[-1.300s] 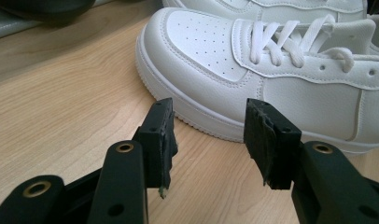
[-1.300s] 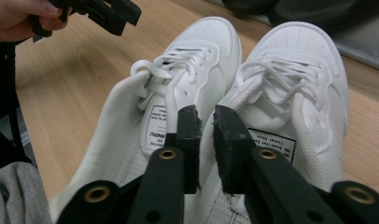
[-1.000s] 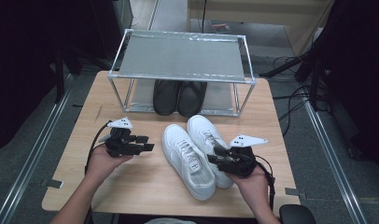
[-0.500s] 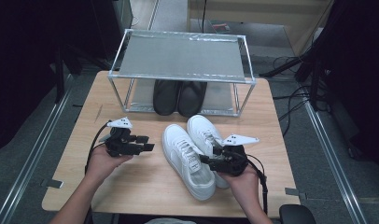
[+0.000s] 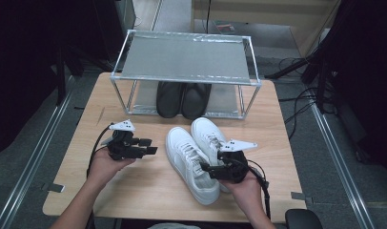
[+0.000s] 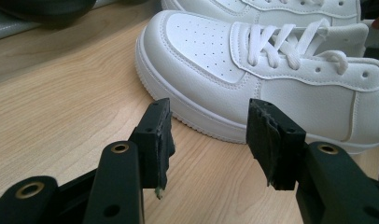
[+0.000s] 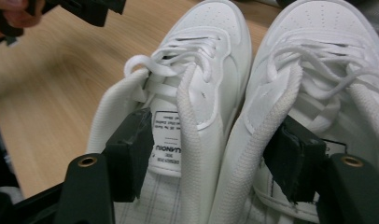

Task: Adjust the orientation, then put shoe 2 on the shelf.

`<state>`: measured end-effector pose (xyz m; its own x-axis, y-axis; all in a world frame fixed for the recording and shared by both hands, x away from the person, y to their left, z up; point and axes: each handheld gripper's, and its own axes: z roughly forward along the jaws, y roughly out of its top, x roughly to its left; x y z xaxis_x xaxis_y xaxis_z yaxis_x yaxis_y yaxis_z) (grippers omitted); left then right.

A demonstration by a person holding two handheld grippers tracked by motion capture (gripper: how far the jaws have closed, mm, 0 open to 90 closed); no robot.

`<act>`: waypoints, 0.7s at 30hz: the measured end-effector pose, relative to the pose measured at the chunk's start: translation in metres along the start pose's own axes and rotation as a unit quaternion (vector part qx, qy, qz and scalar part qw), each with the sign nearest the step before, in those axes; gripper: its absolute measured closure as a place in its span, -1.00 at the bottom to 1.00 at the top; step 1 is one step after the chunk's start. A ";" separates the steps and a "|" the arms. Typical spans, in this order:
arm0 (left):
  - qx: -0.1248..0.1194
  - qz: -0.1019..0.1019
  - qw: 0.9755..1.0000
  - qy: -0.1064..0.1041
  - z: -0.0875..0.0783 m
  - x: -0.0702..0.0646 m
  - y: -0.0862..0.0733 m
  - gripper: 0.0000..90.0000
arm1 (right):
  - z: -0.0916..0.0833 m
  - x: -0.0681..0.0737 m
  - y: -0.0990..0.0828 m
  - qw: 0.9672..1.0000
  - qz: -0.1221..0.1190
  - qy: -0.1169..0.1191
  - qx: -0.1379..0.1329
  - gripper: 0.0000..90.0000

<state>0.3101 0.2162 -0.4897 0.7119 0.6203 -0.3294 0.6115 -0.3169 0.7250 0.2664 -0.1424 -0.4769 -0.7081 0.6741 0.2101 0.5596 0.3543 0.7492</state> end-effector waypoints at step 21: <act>0.000 0.001 1.000 0.000 0.000 0.001 0.000 0.13 | 0.009 0.002 0.001 0.998 -0.034 -0.043 0.019 0.27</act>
<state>0.3106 0.2169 -0.4896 0.7135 0.6197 -0.3271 0.6094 -0.3184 0.7261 0.2692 -0.1346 -0.4818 -0.7066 0.6999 0.1043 0.5283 0.4238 0.7357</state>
